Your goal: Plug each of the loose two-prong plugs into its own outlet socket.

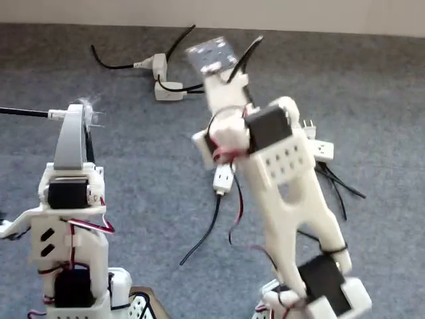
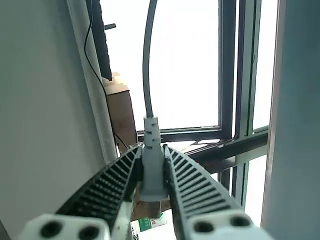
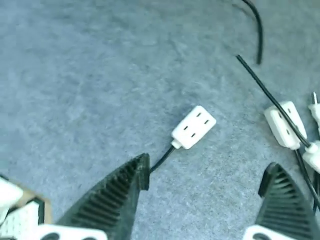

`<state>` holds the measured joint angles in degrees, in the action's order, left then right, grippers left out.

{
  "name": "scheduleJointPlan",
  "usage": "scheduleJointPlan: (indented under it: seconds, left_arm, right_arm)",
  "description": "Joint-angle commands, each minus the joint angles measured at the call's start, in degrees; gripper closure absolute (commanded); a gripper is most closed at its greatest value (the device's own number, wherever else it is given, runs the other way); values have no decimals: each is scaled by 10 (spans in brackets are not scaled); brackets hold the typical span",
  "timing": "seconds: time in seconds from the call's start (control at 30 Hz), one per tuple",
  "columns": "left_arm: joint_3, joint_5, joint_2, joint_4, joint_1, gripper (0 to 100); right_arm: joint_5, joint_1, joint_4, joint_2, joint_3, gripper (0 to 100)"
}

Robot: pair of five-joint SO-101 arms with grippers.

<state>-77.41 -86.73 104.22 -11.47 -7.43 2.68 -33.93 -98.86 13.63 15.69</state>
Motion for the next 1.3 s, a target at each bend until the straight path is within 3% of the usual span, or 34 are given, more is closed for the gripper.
scheduleJointPlan:
  seconds: [0.0,0.1,0.33,0.47,0.63,0.87,1.27]
  left_arm:
    - [-32,-12,1,60,50,993]
    - [-48,-11,1,63,99,992]
    - [-75,3,1,62,182,992]
    - [-76,40,1,62,204,992]
    - [-76,41,1,62,204,992]
    - [-77,41,1,62,209,991]
    - [-77,41,1,62,210,991]
  right_arm:
    - [15,-65,-22,79,-21,656]
    - [39,-104,-21,109,-37,700]
    - [64,-115,0,113,-39,944]
    - [65,-115,23,113,-35,947]
    - [65,-113,62,113,-35,950]
    - [62,-56,165,113,-39,995]
    - [63,-30,225,111,-41,991]
